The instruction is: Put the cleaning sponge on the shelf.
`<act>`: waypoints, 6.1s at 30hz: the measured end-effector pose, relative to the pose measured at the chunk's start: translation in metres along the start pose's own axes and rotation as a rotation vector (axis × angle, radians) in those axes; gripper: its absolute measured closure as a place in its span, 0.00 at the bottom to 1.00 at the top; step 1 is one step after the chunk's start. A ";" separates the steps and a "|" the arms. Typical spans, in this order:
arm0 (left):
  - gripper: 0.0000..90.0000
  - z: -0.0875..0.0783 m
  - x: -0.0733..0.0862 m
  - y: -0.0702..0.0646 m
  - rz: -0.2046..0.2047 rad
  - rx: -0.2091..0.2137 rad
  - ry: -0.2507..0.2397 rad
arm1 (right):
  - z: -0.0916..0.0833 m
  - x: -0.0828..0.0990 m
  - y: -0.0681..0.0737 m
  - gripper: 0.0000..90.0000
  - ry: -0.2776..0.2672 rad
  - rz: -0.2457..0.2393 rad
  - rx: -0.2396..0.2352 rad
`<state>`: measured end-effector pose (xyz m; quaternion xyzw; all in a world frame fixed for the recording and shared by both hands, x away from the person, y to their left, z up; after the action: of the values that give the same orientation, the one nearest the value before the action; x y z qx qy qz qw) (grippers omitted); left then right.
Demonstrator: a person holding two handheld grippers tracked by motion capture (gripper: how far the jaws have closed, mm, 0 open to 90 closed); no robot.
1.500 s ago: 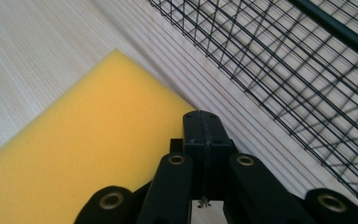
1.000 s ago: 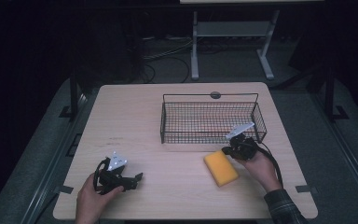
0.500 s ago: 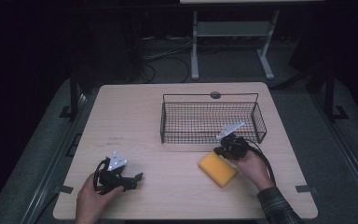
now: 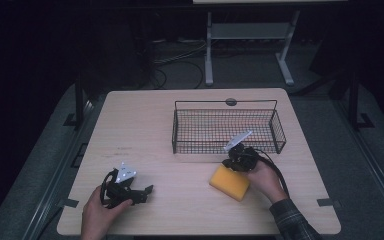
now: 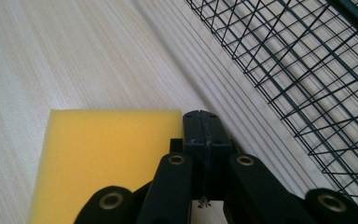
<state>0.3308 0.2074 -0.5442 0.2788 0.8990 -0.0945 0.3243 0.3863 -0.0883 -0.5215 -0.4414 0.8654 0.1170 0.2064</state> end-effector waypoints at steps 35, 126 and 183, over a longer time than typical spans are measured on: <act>0.14 0.000 0.000 0.000 0.000 0.000 0.000 | -0.030 0.030 0.026 0.02 0.178 0.079 -0.037; 0.14 0.000 0.000 0.000 0.000 -0.001 0.000 | -0.039 0.028 0.026 0.26 0.234 -0.001 -0.059; 0.14 0.000 0.000 0.000 -0.001 -0.001 -0.003 | -0.112 0.000 -0.043 0.26 0.183 0.094 0.022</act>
<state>0.3311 0.2073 -0.5441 0.2779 0.8987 -0.0948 0.3257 0.3922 -0.1565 -0.4230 -0.4068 0.9016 0.0761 0.1259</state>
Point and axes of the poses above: each handheld gripper's, and its own axes: z roughly forward along the jaws, x roughly out of its underside, y roughly to its left, the point moved 10 cm from there along z, roughly forward along the jaws, and after that the axes turned 7 degrees about y, right-handed, at the moved point
